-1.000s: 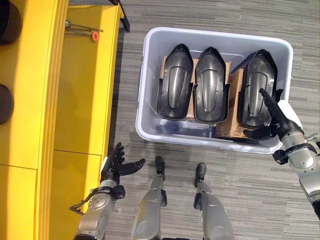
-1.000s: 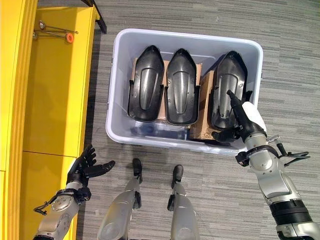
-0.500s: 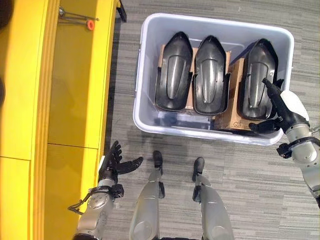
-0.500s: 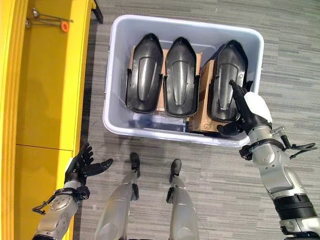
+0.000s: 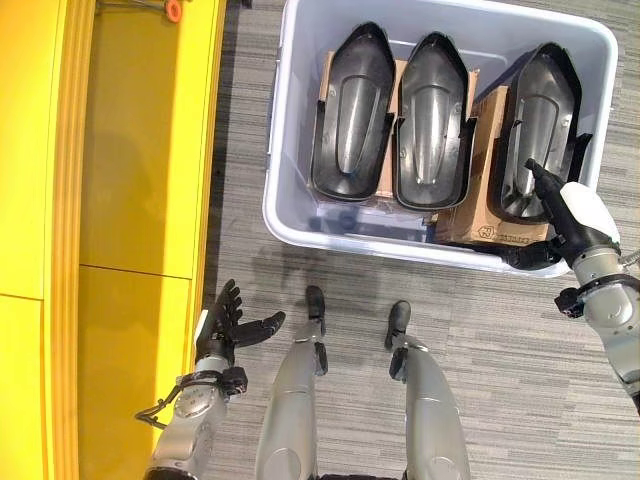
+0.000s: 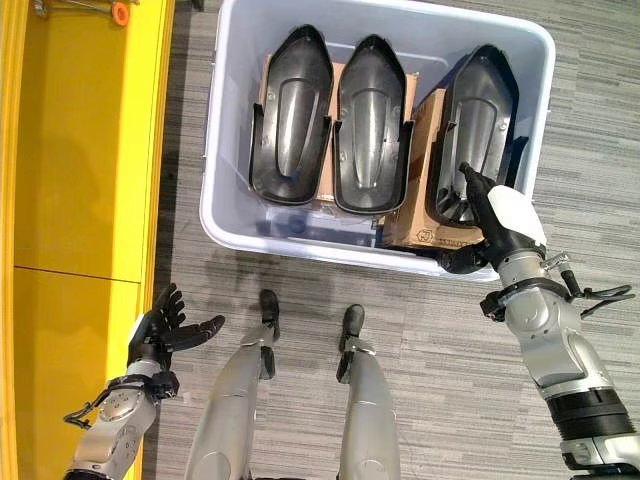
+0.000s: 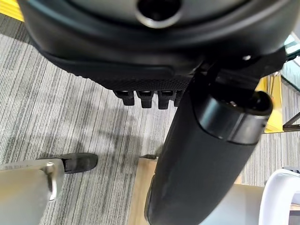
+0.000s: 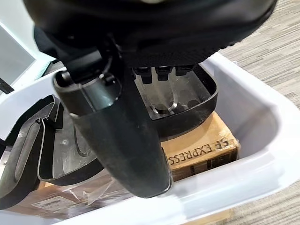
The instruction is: Move parts from the plastic box to the shelf.
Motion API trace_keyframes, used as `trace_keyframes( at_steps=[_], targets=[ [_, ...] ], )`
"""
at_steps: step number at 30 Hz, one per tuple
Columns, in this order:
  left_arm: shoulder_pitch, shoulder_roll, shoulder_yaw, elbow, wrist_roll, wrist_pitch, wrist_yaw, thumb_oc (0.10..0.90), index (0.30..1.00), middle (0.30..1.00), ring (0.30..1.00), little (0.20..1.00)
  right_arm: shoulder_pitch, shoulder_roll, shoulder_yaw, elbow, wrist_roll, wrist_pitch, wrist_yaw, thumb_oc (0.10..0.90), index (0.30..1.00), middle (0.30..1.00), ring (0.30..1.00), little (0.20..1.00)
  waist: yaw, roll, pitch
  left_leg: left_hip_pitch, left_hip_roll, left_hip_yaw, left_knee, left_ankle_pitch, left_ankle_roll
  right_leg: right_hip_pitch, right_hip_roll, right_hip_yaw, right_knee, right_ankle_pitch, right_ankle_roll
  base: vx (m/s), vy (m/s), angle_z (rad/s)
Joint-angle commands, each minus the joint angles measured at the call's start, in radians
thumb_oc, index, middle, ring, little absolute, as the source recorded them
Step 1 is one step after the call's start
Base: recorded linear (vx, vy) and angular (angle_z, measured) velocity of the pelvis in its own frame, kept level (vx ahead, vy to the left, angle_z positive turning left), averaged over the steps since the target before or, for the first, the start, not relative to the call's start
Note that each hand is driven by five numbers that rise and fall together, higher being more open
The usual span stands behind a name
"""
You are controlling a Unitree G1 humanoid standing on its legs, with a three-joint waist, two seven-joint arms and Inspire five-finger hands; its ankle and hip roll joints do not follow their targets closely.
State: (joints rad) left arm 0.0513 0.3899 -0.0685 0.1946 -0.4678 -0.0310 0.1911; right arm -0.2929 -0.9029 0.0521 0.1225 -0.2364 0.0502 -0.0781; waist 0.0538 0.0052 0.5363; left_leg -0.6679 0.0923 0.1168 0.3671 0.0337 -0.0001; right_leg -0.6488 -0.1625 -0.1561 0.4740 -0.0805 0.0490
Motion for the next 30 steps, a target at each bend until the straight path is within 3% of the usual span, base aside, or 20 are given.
trace_keyframes(
  at_steps=[1, 25, 30],
  targets=[
    [0.050, 0.061, 0.046, -0.080, -0.029, -0.065, 0.026, 0.900, 1.000, 1.000, 1.000, 1.000, -0.064, -0.069, -0.027, -0.066, -0.038, -0.021, -0.073, 0.900, 1.000, 1.000, 1.000, 1.000, -0.005, -0.005, -0.016, -0.040, 0.069, -0.073, 0.086, -0.082, -0.079, 0.063, -0.089, -0.041, 0.056, -0.073, 0.077, 0.00, -0.012, 0.06],
    [0.037, 0.079, 0.027, -0.067, -0.034, -0.067, 0.046, 0.900, 1.000, 1.000, 1.000, 1.000, -0.162, -0.134, -0.015, -0.003, -0.041, 0.002, -0.114, 0.900, 1.000, 1.000, 1.000, 1.000, 0.000, -0.001, -0.016, -0.136, 0.055, -0.097, 0.156, -0.107, -0.080, -0.038, -0.113, -0.034, 0.174, -0.126, 0.066, 0.01, -0.005, 0.04],
    [0.041, 0.085, 0.021, -0.072, -0.044, -0.074, 0.050, 0.900, 1.000, 1.000, 1.000, 1.000, -0.212, -0.175, 0.021, 0.087, -0.036, 0.016, -0.120, 0.900, 1.000, 1.000, 1.000, 1.000, 0.003, 0.007, -0.016, -0.164, 0.051, -0.102, 0.167, -0.106, -0.081, -0.071, -0.119, -0.029, 0.196, -0.132, 0.065, 0.01, -0.004, 0.01]
  ],
)
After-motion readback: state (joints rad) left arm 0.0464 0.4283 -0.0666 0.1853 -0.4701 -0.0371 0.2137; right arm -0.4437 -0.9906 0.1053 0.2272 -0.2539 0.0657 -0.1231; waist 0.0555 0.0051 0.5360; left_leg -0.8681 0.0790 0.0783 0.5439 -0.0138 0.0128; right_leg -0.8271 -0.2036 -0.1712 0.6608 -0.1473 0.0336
